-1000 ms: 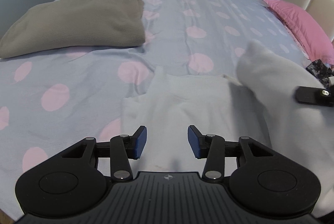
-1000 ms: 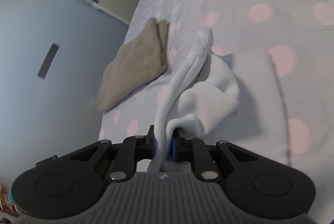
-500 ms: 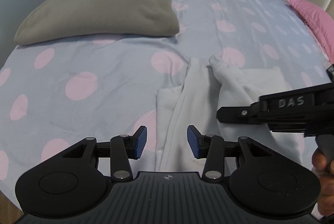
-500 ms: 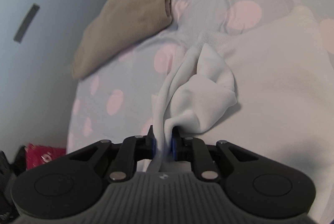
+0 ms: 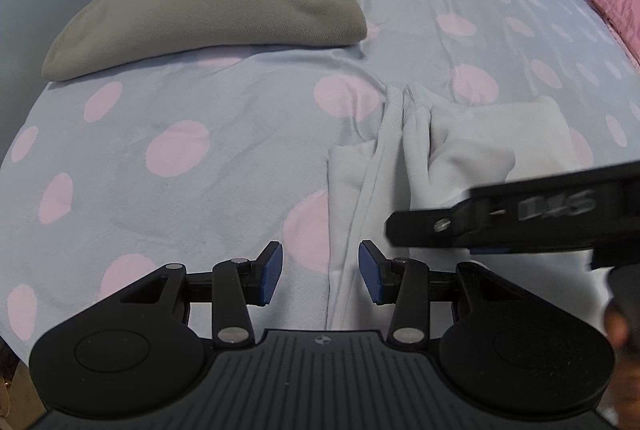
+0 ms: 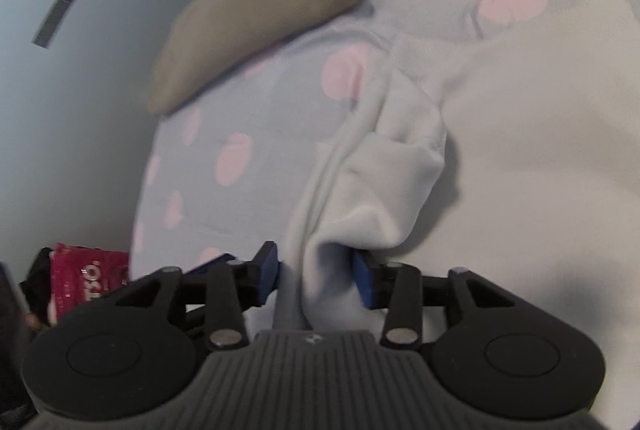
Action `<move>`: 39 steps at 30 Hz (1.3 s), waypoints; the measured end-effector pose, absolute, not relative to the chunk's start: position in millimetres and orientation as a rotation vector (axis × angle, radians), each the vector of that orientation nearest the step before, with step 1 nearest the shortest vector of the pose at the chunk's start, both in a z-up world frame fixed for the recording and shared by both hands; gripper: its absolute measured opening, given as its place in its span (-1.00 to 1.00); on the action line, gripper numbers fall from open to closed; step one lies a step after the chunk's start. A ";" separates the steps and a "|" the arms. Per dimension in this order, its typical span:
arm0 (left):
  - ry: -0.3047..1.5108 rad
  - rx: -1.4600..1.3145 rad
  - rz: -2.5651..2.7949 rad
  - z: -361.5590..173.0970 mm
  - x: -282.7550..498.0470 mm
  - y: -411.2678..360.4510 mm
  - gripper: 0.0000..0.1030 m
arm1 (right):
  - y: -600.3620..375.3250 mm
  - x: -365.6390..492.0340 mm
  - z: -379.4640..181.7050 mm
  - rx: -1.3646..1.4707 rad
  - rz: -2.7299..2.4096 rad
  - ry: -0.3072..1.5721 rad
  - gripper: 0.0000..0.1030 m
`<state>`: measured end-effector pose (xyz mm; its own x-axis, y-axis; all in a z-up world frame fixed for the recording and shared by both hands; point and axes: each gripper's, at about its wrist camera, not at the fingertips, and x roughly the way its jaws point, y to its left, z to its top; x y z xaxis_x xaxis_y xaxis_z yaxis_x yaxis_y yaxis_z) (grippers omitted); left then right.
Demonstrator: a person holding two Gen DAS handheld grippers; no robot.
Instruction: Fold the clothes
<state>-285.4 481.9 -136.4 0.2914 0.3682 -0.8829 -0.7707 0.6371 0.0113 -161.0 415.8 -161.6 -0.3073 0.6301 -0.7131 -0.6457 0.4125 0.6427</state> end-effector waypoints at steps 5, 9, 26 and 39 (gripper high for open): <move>0.963 -0.469 0.786 -120.4 -289.5 478.1 -0.21 | 382.4 -149.4 -128.6 0.013 1.300 1.298 -0.08; 0.914 -0.505 0.754 -108.1 -296.0 470.8 -0.12 | 338.2 -144.8 -124.0 -0.041 1.276 1.225 -0.07; 1.036 -0.483 0.796 -166.0 -302.7 449.3 -0.74 | 203.5 -172.4 -183.2 -0.207 1.225 1.121 -0.16; 0.926 -0.557 0.834 -143.9 -340.5 437.2 -0.64 | 177.3 -174.3 -185.9 -0.223 1.185 1.074 -0.10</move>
